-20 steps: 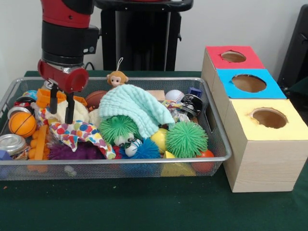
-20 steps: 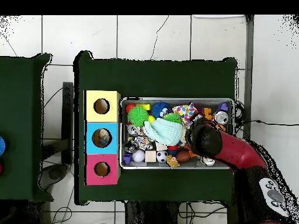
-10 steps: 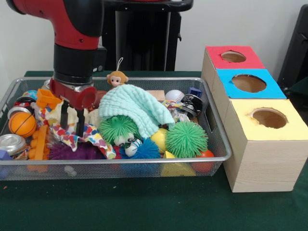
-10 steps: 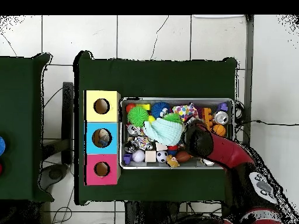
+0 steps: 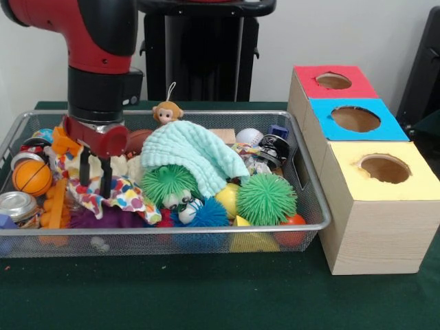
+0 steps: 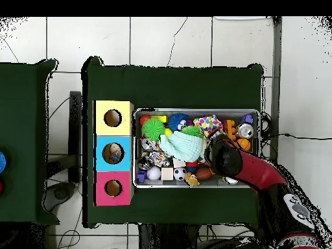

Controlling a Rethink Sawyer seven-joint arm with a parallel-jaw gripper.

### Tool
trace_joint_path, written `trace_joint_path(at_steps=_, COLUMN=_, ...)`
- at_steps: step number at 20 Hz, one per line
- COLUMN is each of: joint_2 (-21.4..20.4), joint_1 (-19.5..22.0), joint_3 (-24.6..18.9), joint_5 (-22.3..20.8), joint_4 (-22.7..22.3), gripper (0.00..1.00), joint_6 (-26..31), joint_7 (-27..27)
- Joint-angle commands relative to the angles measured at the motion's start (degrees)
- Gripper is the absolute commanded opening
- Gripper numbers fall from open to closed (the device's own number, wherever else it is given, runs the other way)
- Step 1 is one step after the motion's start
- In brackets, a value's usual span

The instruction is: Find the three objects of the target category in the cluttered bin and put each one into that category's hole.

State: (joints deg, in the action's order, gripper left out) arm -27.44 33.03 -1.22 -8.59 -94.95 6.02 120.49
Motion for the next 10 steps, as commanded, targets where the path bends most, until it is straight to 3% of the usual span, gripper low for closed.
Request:
trace_joint_path(at_steps=1, joint_2=-7.1, joint_1=4.3, joint_3=-6.2, joint_5=-2.0, joint_4=-6.1, gripper=1.0, joint_6=10.3, joint_7=-1.9)
trace_joint_path(at_steps=7, joint_2=-11.8, joint_1=6.1, joint_3=-7.9, joint_5=-1.5, joint_4=-7.2, gripper=1.0, joint_6=16.1, joint_7=-3.9)
trace_joint_path(at_steps=10, joint_2=-9.9, joint_1=6.0, joint_3=-7.8, joint_5=-2.3, joint_4=-6.0, gripper=1.0, joint_6=14.7, joint_7=-3.0)
